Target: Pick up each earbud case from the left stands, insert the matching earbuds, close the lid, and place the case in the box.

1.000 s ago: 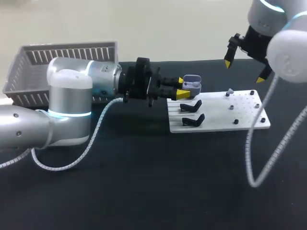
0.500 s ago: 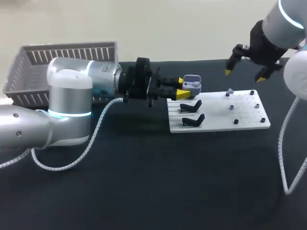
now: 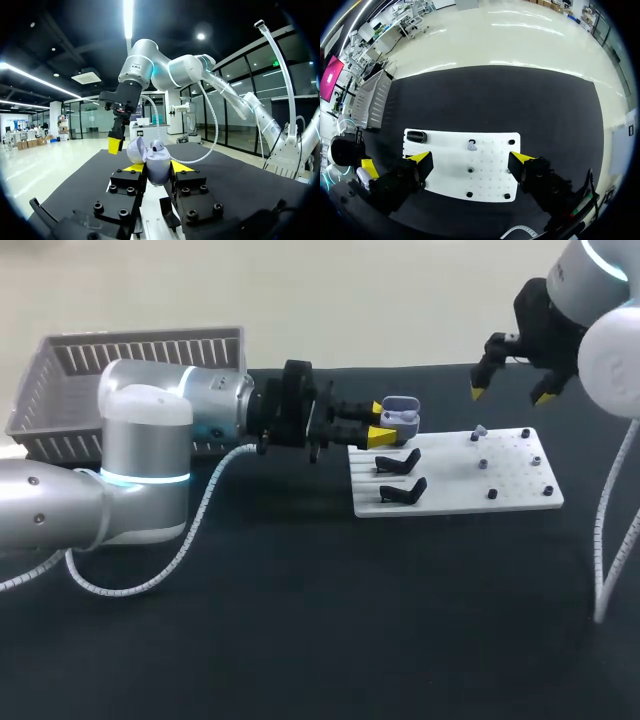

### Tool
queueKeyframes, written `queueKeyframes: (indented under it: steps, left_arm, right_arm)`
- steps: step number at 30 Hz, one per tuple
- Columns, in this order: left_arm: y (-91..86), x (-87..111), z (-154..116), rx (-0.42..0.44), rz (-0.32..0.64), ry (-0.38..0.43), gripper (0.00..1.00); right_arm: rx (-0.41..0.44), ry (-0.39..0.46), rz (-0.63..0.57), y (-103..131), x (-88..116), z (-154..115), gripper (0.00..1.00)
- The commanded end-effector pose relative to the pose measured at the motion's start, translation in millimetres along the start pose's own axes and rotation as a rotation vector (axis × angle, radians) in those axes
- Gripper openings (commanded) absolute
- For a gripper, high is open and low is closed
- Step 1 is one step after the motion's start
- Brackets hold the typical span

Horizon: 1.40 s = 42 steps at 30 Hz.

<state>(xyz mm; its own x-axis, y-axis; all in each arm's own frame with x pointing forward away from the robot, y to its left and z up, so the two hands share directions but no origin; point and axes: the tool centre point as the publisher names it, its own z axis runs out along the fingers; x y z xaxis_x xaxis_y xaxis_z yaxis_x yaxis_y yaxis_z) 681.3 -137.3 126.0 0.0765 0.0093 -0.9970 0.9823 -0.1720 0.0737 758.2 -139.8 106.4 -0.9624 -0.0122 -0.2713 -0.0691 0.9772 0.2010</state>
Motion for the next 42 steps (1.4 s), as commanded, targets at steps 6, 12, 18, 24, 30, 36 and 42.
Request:
queueKeyframes:
  steps: [6,12,18,24,30,36,42]
  left_arm:
    - [-1.3,0.7,0.1,-0.005,0.003,-0.002,0.00]
    - [-1.3,0.7,0.1,-0.005,0.003,-0.002,0.00]
    - [-1.3,0.7,0.1,-0.005,0.003,-0.002,0.00]
    - [-1.3,0.7,0.1,-0.005,0.003,-0.002,0.00]
    - [-1.3,0.7,0.1,-0.005,0.003,-0.002,0.00]
    - [-1.3,0.7,0.1,-0.005,0.003,-0.002,0.00]
    - [-1.3,0.7,0.1,-0.005,0.003,-0.002,0.00]
  right_arm:
    - [-0.030,0.017,-0.012,1.9,4.0,16.8,1.00]
    - [-0.048,0.039,-0.012,3.1,5.9,31.9,1.00]
    - [-0.057,0.052,-0.019,2.4,6.5,41.0,1.00]
    - [-0.064,0.083,-0.013,-2.4,6.3,51.4,0.97]
    - [-0.071,0.104,-0.007,-1.8,7.2,58.0,0.79]
    - [-0.080,0.120,-0.006,-1.5,7.8,65.1,0.71]
    - [-0.096,0.136,-0.002,-0.7,8.0,71.0,0.58]
